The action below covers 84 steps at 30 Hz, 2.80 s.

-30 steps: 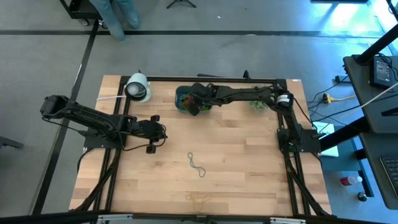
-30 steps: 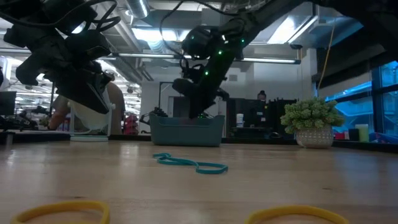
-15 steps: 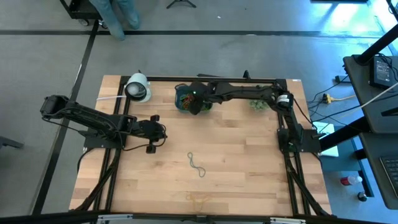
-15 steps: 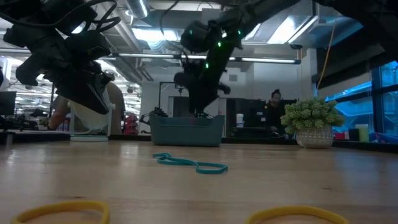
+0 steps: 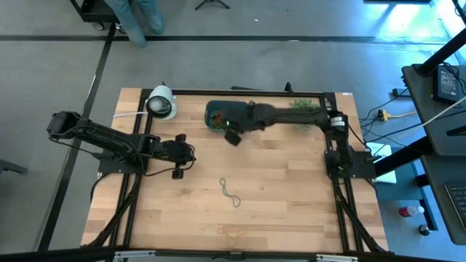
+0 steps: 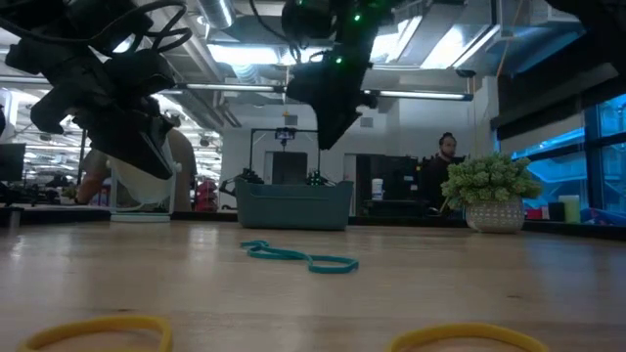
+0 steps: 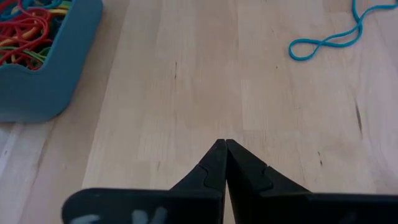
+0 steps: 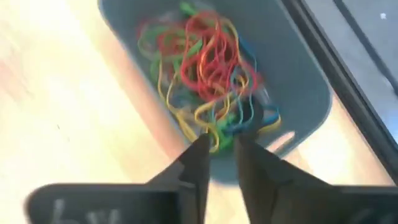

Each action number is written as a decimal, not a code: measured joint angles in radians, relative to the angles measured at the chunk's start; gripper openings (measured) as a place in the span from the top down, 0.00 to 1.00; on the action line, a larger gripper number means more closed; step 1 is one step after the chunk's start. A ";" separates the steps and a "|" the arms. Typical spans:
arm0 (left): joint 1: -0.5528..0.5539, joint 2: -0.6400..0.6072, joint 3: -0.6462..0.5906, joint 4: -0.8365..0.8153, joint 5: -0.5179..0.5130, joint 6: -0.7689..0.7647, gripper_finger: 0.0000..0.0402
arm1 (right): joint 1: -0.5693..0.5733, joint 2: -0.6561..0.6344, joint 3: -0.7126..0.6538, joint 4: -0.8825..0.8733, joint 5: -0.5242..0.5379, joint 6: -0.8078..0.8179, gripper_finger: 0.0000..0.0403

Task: Pick and place rubber bands into bin
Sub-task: Put the blue rubber band into the blue bin

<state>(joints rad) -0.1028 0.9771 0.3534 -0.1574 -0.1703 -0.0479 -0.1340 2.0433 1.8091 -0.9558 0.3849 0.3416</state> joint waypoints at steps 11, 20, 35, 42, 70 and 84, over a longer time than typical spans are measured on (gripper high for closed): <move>-0.028 0.009 0.000 -0.004 0.057 -0.121 0.99 | 0.312 -0.218 -0.397 0.212 0.056 0.236 0.98; -0.151 0.113 0.021 0.132 -0.012 -0.081 1.00 | 0.554 -0.306 -0.801 0.699 0.119 0.481 0.98; -0.202 0.618 0.434 0.102 -0.004 0.067 0.96 | 0.660 -0.306 -1.017 0.863 0.123 0.727 0.99; -0.188 0.786 0.556 0.091 -0.004 0.119 0.85 | 0.661 -0.306 -0.998 0.864 0.122 0.700 0.98; -0.187 0.747 0.587 -0.109 -0.101 0.127 1.00 | 0.678 -0.305 -0.998 0.892 0.121 0.705 0.97; 0.015 0.395 0.589 -0.141 -0.145 0.252 1.00 | 0.678 -0.305 -0.998 0.891 0.121 0.704 0.97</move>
<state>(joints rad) -0.0879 1.3718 0.9428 -0.2982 -0.3152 0.2045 0.5442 1.7382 0.8112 -0.0646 0.5063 1.0460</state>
